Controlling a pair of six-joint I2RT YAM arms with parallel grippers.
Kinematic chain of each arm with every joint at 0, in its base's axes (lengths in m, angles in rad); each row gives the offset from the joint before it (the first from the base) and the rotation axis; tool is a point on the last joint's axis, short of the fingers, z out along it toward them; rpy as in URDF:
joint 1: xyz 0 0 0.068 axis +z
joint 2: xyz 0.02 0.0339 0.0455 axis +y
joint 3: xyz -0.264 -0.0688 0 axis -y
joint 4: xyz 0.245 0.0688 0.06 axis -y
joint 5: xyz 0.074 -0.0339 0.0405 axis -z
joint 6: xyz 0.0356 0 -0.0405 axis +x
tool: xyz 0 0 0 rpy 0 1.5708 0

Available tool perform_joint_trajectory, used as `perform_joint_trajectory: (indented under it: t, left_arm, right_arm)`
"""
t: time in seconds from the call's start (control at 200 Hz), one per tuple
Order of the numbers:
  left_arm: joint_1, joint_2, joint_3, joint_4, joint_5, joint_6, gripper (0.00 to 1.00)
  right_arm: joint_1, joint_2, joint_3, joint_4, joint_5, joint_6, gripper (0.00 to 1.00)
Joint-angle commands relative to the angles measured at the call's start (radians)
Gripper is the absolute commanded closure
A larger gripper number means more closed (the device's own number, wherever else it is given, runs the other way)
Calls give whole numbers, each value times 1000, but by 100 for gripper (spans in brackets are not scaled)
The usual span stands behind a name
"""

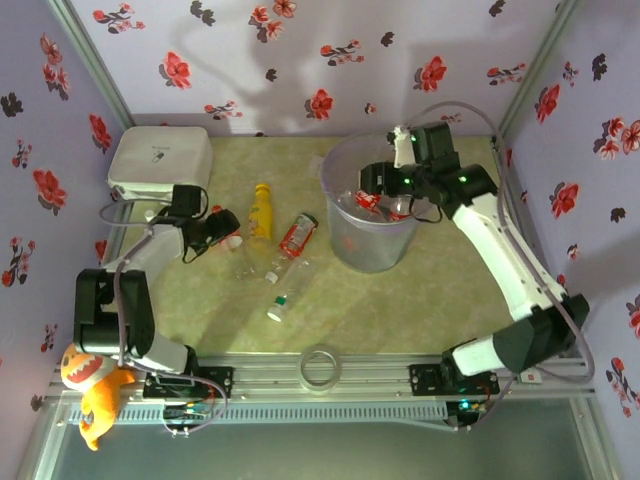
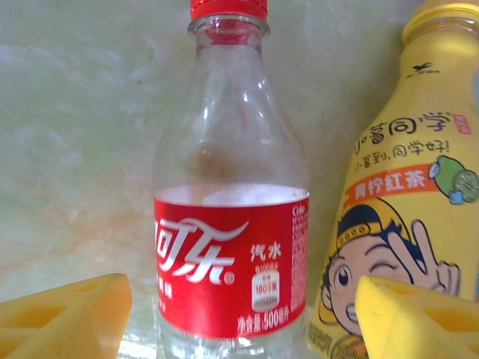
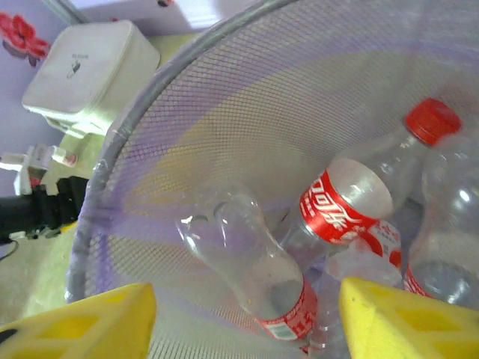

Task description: Put the plastic bottles in the bin

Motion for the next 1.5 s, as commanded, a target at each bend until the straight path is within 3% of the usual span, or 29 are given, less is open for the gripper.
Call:
perform_joint_trajectory:
  t: [0.0,0.24,0.395,0.5,0.575,0.735,1.06,1.195,1.495]
  left_arm:
    - [-18,53,45,7,-73,34,22]
    - [-30,129,79,25,-115,30,41]
    - [-32,155,79,36,-119,29,42]
    - [-33,181,83,39,-119,32,36]
    - [-33,185,83,38,-117,28,40]
    - [-31,125,97,12,-128,37,49]
    - [-30,-77,204,-153,-128,99,49]
    - [-33,-181,225,-168,-32,77,49]
    - [-67,-328,250,2,264,-87,49]
  right_arm:
    - [-10,-78,-68,-13,59,32,29]
    - [-12,-220,-155,-30,66,80,25]
    - [-12,-266,-187,-39,86,79,25]
    - [-11,-266,-183,-49,101,74,23]
    - [-13,-261,-172,-52,102,73,23]
    - [-13,-250,-144,-58,105,63,23]
    - [16,-155,-17,-65,84,35,23]
    - [94,-61,83,-61,78,21,23]
    - [287,191,267,34,-53,69,23]
